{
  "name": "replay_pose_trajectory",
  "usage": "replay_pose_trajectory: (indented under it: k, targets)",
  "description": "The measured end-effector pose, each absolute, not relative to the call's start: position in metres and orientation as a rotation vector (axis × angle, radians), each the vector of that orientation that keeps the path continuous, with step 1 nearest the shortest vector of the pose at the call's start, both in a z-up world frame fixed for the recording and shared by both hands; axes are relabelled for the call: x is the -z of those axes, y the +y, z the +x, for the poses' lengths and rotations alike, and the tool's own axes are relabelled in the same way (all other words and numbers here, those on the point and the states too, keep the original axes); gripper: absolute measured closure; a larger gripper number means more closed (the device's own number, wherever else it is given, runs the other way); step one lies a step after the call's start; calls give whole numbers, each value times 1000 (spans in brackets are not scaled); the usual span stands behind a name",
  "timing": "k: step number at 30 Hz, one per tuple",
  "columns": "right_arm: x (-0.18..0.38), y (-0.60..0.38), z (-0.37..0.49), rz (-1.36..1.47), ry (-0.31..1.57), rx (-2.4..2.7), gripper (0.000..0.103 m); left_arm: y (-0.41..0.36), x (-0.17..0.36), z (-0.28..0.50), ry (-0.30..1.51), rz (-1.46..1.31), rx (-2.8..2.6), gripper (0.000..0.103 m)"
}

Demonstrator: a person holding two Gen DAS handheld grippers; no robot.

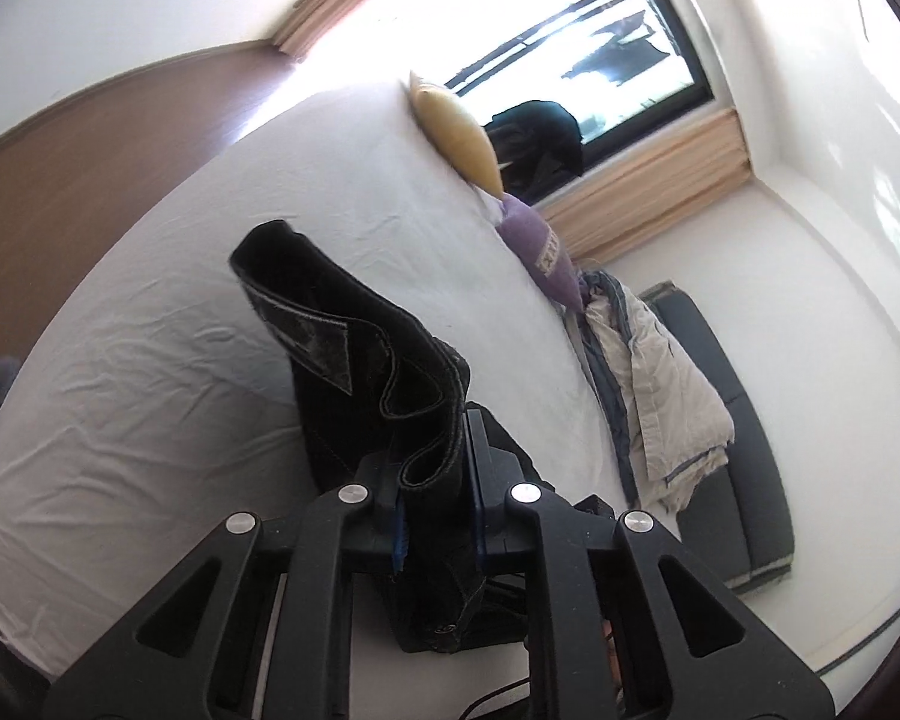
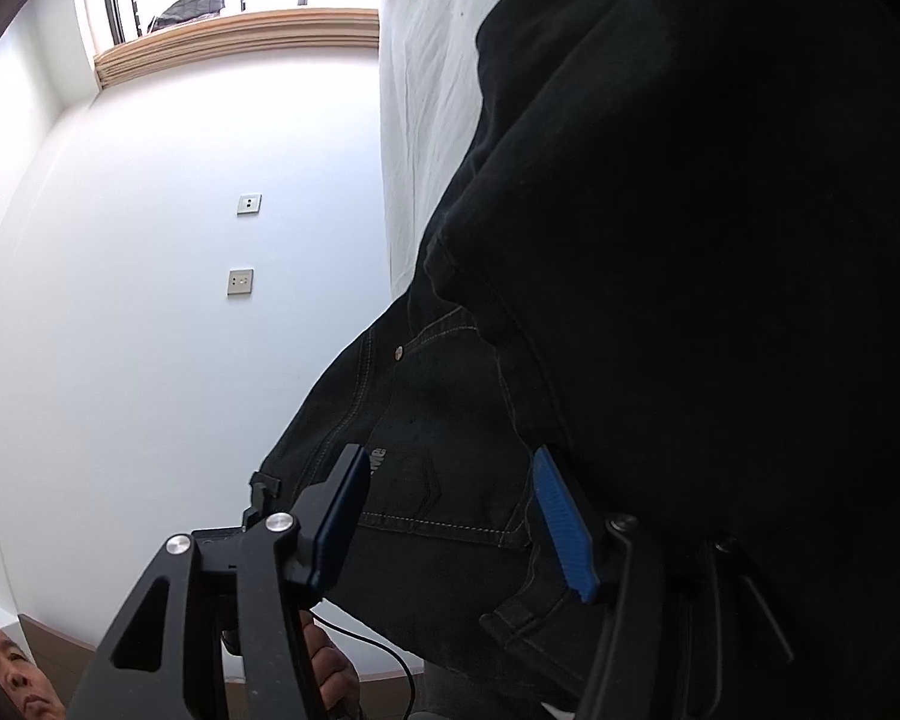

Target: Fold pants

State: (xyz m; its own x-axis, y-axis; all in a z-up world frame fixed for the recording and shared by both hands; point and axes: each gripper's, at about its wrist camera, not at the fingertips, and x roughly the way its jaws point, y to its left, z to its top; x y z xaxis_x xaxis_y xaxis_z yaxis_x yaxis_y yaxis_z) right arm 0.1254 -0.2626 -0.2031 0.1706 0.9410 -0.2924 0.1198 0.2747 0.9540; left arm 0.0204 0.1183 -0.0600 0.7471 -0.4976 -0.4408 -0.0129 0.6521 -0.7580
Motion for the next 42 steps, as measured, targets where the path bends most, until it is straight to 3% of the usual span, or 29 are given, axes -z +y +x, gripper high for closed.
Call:
replay_pose_trajectory:
  k: [4,11,18,24,25,27,28,33,37,39,42]
  targets:
    - [160,-303,129,1096,1167,-823,30,30,23,43,701,-583,419,91]
    - [93,-342,123,930,1122,-884,11,-90,56,43,838,-348,528,91]
    - [99,-338,120,805,1219,-820,10,-131,56,29,813,-115,507,90]
    - [71,-315,128,646,1205,-829,11,-166,61,11,805,42,520,90]
    - [69,-311,129,574,1220,-791,12,-172,61,9,804,63,525,90]
    - [70,-302,132,465,1254,-730,35,-181,61,4,797,100,534,90]
    - [71,-299,133,427,1271,-719,40,-185,61,1,793,119,537,90]
    - [75,-291,122,300,1321,-659,45,-207,64,2,797,192,534,90]
    - [76,-293,114,213,1318,-621,75,-230,64,4,799,239,528,90]
    - [78,-302,115,236,1319,-617,83,-236,63,4,788,249,536,90]
    - [77,-311,111,232,1296,-605,87,-248,61,1,772,271,551,90]
